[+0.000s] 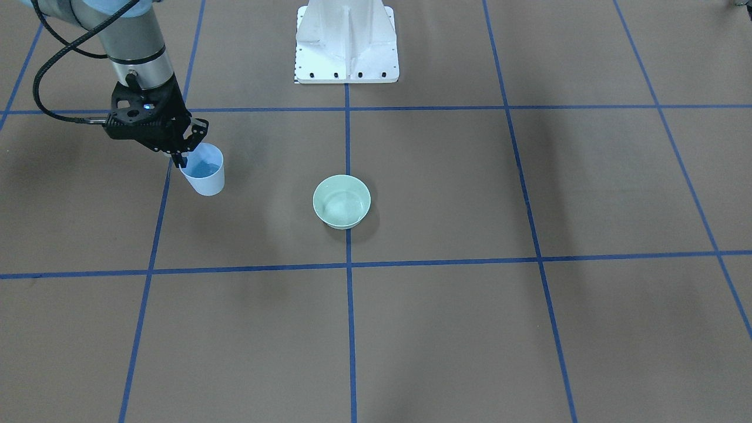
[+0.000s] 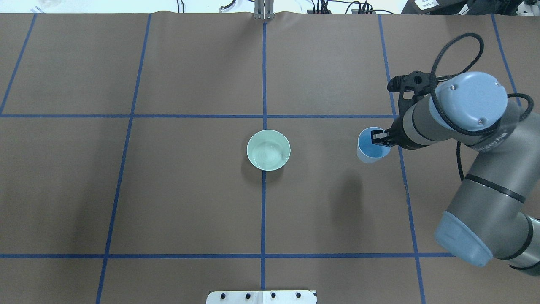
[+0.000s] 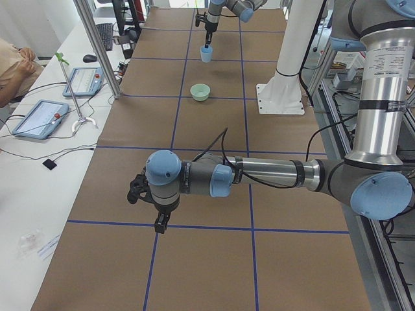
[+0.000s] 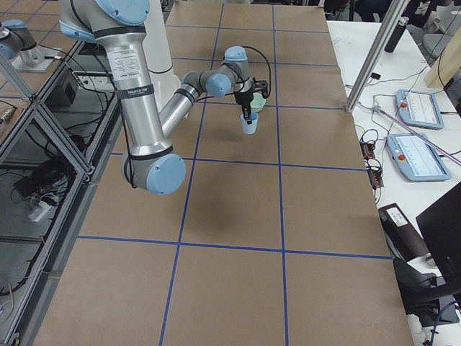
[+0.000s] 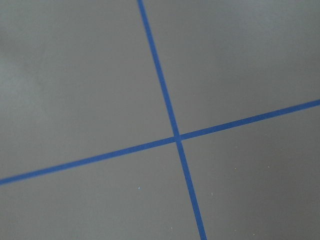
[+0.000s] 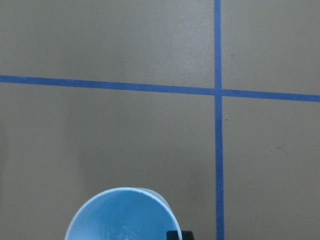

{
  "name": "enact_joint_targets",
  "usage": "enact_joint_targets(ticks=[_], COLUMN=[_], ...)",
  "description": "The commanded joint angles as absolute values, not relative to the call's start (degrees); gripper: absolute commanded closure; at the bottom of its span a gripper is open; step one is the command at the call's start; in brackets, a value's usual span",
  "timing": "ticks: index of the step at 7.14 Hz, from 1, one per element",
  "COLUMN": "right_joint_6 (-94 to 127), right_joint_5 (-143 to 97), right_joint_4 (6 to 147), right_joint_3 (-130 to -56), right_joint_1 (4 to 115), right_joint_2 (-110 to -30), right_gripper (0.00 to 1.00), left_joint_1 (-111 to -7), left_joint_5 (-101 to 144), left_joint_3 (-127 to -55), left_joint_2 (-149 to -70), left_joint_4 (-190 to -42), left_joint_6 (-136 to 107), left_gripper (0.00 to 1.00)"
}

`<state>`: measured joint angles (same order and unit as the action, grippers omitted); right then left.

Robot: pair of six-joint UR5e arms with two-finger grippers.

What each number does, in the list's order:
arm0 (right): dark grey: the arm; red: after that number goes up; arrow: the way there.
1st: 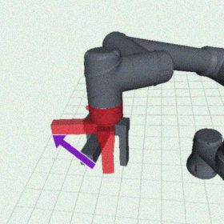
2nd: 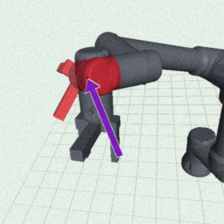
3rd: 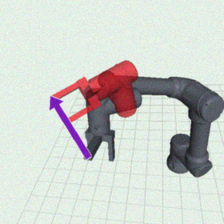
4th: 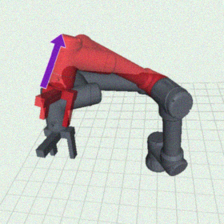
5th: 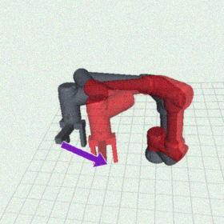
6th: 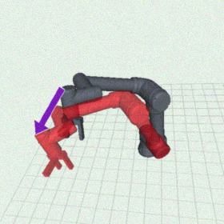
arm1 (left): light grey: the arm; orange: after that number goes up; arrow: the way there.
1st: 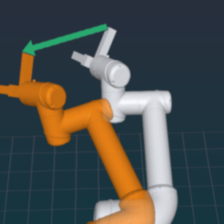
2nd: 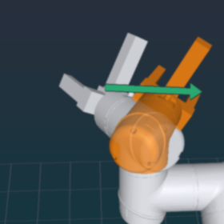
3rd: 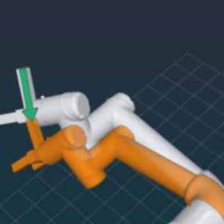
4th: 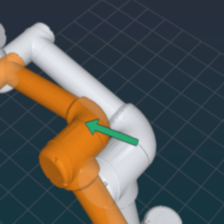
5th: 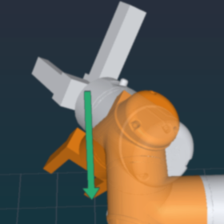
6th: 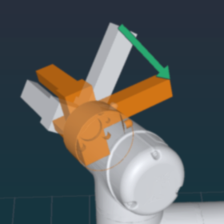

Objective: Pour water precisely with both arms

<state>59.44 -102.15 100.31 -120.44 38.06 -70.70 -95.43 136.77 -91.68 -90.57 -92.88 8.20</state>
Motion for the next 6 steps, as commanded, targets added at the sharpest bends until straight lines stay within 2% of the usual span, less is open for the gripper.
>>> enact_joint_targets(ticks=[1, 6], right_joint_6=[59.5, 59.5], right_joint_5=[-101.8, -97.6], right_joint_4=[110.4, 123.5], right_joint_3=[-120.4, -108.8], right_joint_1=[37.1, 34.7], right_joint_2=[-63.5, -48.4], right_gripper=[1.00, 1.00], left_joint_1=[-96.4, -96.3], left_joint_5=[136.9, 136.9], left_joint_3=[-91.8, -91.4], left_joint_2=[-89.5, -89.6], left_joint_4=[-93.8, -93.7], left_joint_6=[3.6, 1.6], left_gripper=[0.00, 0.00])
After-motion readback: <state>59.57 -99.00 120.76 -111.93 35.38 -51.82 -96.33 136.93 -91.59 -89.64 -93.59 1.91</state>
